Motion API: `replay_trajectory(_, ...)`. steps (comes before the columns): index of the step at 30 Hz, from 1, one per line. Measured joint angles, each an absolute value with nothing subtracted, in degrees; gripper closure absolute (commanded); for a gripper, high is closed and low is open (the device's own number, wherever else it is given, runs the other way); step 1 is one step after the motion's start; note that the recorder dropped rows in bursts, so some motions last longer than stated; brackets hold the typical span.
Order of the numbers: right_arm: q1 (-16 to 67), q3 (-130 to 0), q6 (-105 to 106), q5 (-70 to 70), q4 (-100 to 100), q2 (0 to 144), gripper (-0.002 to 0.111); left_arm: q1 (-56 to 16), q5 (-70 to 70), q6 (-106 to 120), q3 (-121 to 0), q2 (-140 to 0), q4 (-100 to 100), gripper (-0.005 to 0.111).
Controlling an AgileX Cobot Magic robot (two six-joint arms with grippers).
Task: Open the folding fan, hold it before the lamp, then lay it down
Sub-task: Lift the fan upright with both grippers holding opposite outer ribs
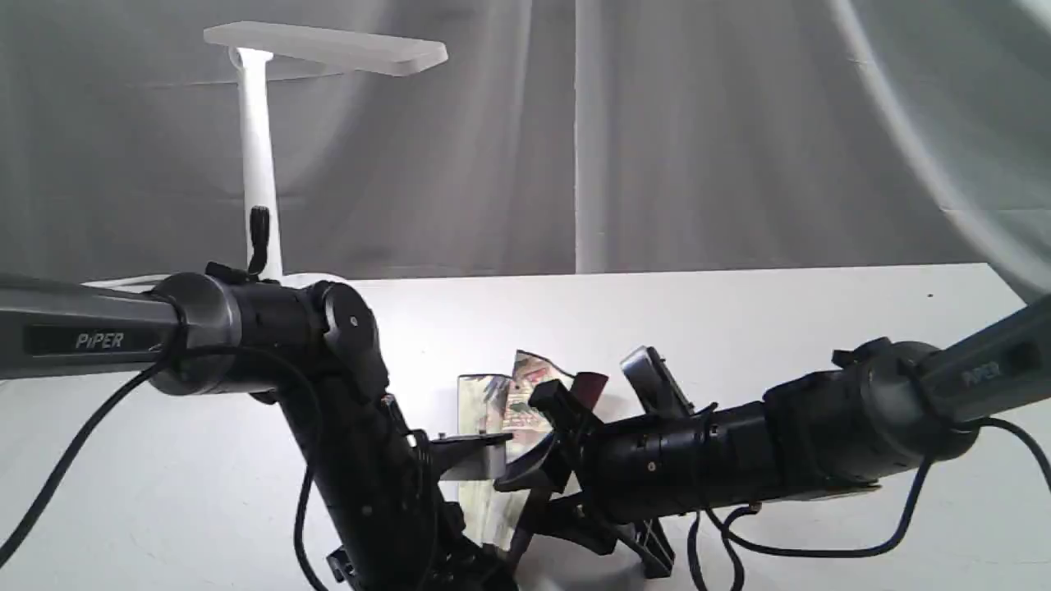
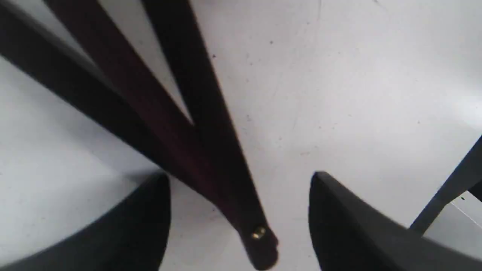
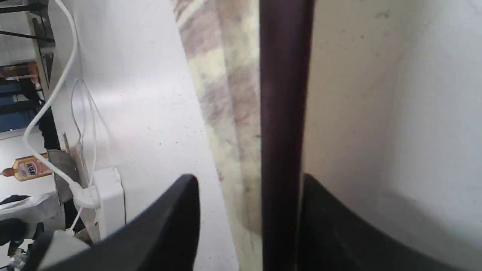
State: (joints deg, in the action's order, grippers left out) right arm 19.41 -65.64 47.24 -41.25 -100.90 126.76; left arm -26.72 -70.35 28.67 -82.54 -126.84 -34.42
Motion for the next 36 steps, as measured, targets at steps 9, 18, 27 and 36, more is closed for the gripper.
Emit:
replay_trajectory(9,19.41,-65.77,47.83,-41.31,-101.01,126.76,0.108,-26.72,-70.22,28.68,-82.54,-126.96,-33.94,0.052)
replay_trajectory(18,19.41,-65.77,49.33,-42.52,-100.9,126.76,0.108,-26.72,-70.09,27.98,-82.3,-121.77,-31.41,0.052)
replay_trajectory(27,18.55,-65.59,49.25,-41.61,-94.43,122.68,0.108,-26.72,-68.22,22.89,-82.3,-112.55,-24.17,0.052)
replay_trajectory(36,13.26,-65.44,46.27,-47.6,-83.33,117.59,0.108,-26.72,-63.68,8.02,-82.3,-107.49,-7.49,0.053)
